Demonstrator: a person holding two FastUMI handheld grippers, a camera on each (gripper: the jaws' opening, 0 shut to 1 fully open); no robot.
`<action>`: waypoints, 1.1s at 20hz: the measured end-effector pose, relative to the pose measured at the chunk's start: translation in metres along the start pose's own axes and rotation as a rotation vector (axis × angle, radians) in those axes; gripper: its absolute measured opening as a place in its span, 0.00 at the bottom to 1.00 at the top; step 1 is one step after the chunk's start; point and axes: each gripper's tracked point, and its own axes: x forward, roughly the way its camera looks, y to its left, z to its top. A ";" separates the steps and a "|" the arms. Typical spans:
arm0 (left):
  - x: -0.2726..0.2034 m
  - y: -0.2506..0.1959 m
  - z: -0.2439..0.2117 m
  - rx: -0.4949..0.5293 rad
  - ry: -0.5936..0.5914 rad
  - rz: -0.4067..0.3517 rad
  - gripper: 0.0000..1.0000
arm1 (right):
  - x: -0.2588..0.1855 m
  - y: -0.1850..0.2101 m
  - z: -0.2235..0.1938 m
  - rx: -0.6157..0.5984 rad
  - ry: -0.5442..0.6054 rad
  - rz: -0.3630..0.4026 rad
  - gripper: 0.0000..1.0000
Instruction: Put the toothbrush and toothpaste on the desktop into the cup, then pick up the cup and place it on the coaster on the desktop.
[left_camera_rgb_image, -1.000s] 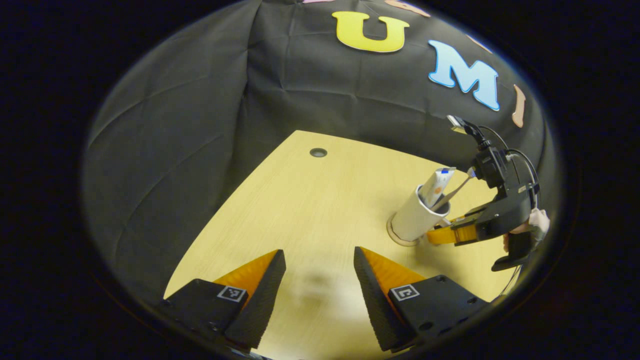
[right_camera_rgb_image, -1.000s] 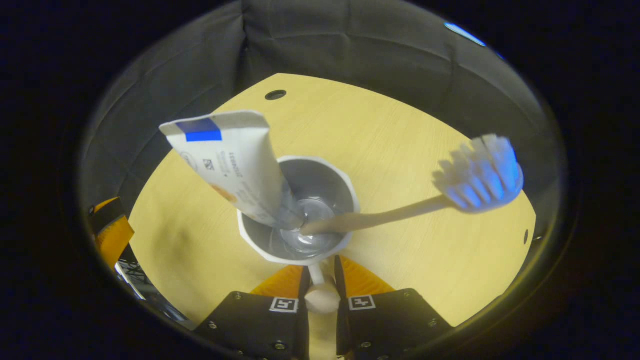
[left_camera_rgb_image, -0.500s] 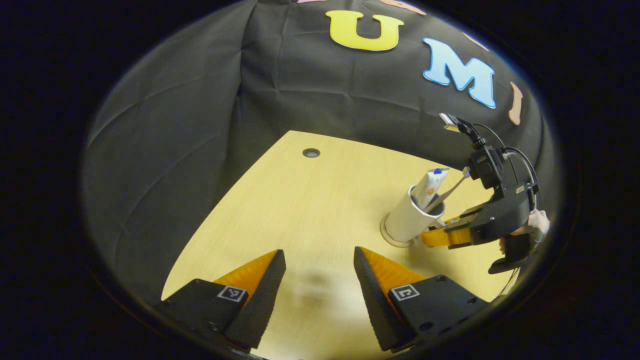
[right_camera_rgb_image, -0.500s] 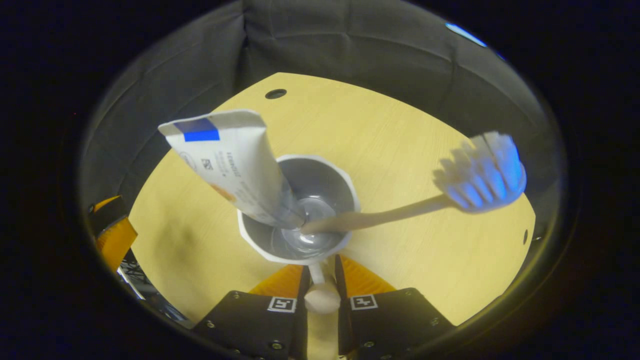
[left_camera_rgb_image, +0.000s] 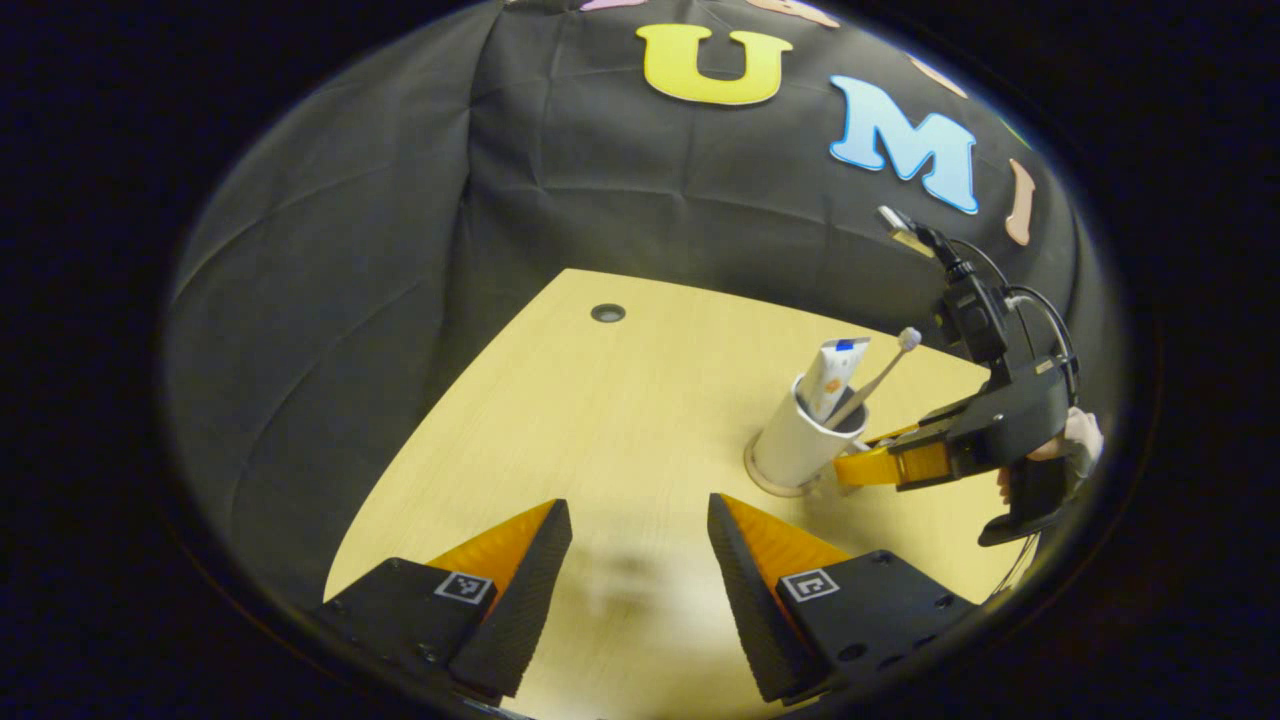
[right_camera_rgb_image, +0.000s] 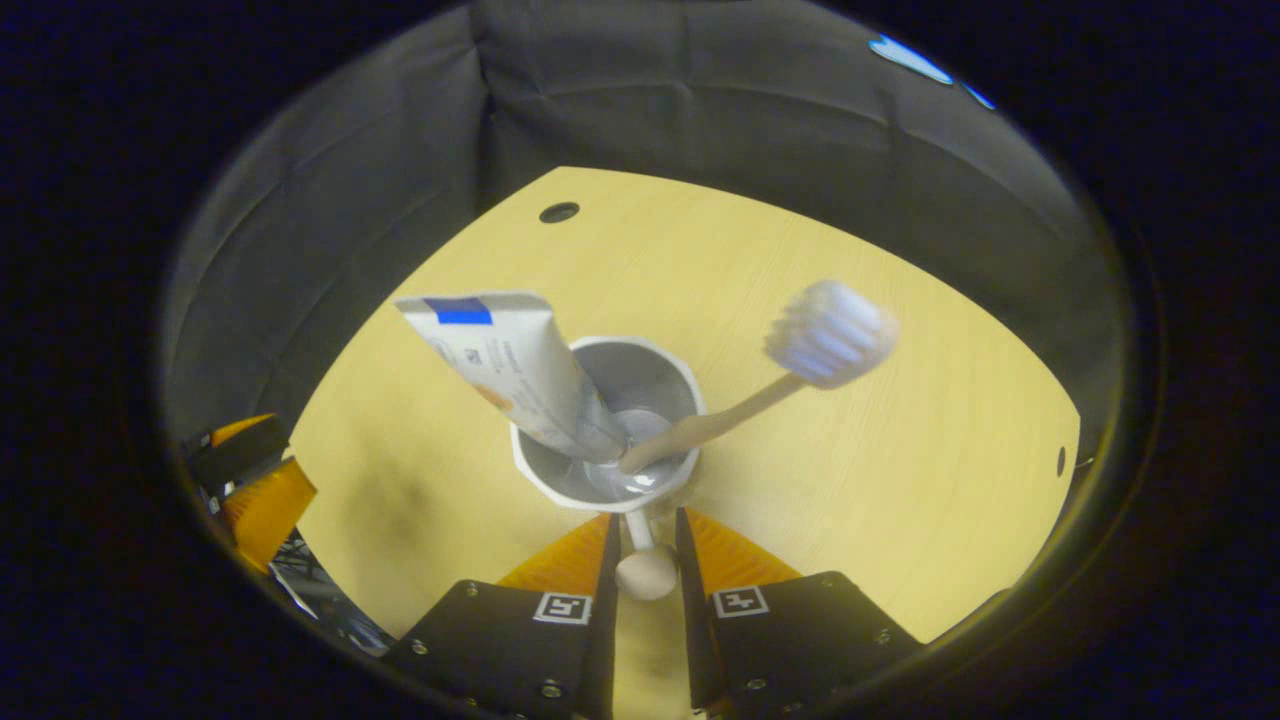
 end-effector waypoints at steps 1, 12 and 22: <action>-0.001 -0.007 0.000 0.011 -0.005 -0.013 0.89 | -0.009 0.000 0.003 0.017 -0.019 0.004 0.29; -0.041 -0.119 0.079 0.144 -0.193 -0.217 0.89 | -0.135 -0.029 0.018 0.134 -0.311 -0.125 0.29; -0.160 -0.184 0.178 0.178 -0.524 -0.316 0.89 | -0.304 -0.068 0.047 0.213 -0.774 -0.325 0.25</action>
